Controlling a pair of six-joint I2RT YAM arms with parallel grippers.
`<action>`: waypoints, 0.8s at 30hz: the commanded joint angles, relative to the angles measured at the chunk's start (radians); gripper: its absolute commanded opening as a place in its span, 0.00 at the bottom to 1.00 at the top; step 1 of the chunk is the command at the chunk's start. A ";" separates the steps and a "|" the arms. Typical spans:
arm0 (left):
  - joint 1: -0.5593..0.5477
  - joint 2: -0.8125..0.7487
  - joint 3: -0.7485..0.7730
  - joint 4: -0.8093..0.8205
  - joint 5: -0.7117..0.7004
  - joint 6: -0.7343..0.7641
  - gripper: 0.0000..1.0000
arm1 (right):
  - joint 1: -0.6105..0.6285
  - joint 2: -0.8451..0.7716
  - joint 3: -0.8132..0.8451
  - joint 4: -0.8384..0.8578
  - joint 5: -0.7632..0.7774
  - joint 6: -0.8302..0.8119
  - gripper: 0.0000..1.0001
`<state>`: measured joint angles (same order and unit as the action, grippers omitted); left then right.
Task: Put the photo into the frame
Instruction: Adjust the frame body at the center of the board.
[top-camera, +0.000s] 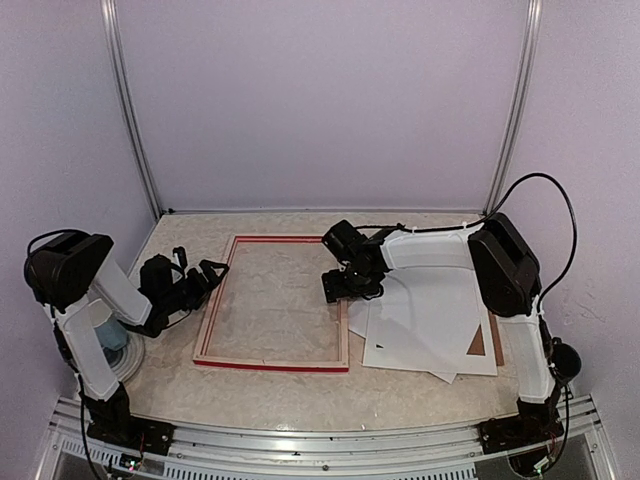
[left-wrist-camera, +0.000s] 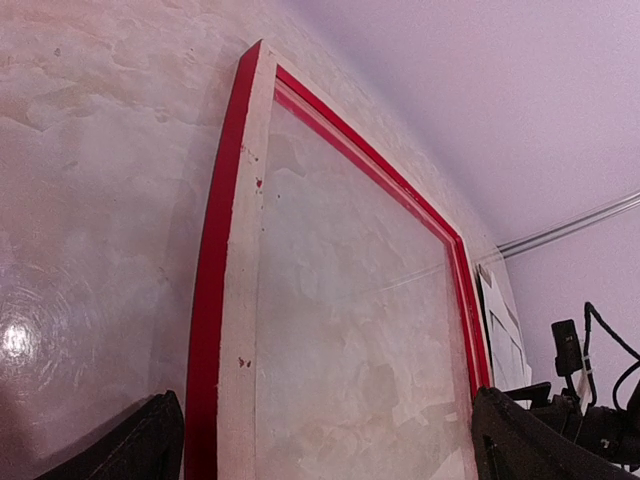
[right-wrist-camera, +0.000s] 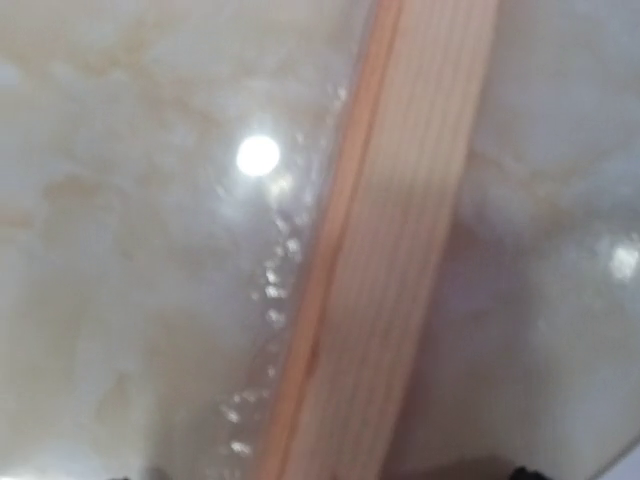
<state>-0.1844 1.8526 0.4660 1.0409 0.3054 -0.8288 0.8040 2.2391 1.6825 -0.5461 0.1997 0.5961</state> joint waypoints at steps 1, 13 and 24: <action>-0.007 0.021 -0.003 -0.176 -0.038 0.030 0.99 | -0.039 -0.023 -0.032 0.086 -0.183 0.018 0.80; -0.012 0.034 0.003 -0.166 -0.023 0.027 0.99 | -0.067 0.009 -0.025 0.086 -0.229 0.031 0.54; -0.012 0.040 0.003 -0.158 -0.023 0.025 0.99 | -0.078 0.018 -0.033 0.079 -0.223 0.036 0.29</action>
<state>-0.1921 1.8523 0.4824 1.0115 0.2977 -0.8108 0.7341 2.2318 1.6653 -0.4644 -0.0200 0.6258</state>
